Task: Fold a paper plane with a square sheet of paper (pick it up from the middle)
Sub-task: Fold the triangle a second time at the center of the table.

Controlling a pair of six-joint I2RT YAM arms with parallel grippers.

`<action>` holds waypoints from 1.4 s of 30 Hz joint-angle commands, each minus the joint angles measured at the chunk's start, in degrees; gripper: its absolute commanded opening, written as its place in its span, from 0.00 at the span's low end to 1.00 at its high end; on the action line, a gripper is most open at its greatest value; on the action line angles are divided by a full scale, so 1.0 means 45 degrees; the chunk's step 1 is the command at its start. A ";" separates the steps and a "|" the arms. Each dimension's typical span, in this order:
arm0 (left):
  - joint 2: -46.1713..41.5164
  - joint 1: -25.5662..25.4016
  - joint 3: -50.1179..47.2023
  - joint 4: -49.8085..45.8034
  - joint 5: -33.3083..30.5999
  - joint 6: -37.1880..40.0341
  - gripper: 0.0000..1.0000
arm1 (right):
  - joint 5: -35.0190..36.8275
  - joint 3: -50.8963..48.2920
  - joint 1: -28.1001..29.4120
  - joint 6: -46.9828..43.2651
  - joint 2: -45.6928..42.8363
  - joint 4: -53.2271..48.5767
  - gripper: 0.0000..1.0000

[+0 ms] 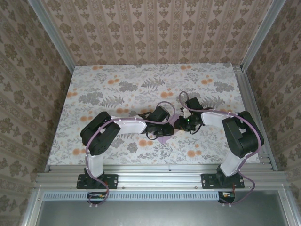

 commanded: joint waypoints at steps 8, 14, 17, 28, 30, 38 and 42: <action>-0.0399 -0.0011 -0.0916 0.0486 -0.0702 -0.0148 0.47 | -0.0041 -0.0194 0.0025 -0.0095 -0.0438 -0.0567 0.25; -0.0696 -0.0012 -0.1257 0.1052 -0.0609 -0.0208 0.51 | -0.0216 -0.0282 -0.0137 -0.0026 -0.0813 -0.0554 0.25; -0.0781 -0.0005 -0.1469 0.1409 -0.0590 -0.0290 0.50 | -0.0598 -0.0491 -0.0362 0.0198 -0.1100 -0.0229 0.25; -0.1009 0.0011 -0.1863 0.1985 -0.0613 -0.0466 0.30 | -0.2403 -0.1780 -0.0927 0.1375 -0.2254 0.1228 0.17; -0.1049 -0.0006 -0.1894 0.1967 -0.0609 -0.0467 0.27 | -0.2857 -0.2155 -0.0942 0.1871 -0.2312 0.1873 0.14; -0.0992 0.0016 -0.1951 0.2020 -0.0482 -0.0447 0.11 | -0.3400 -0.2884 -0.0386 0.3319 -0.2058 0.3643 0.09; -0.0992 0.0037 -0.2002 0.2029 -0.0482 -0.0447 0.09 | -0.3428 -0.3016 -0.0131 0.3787 -0.1622 0.4434 0.06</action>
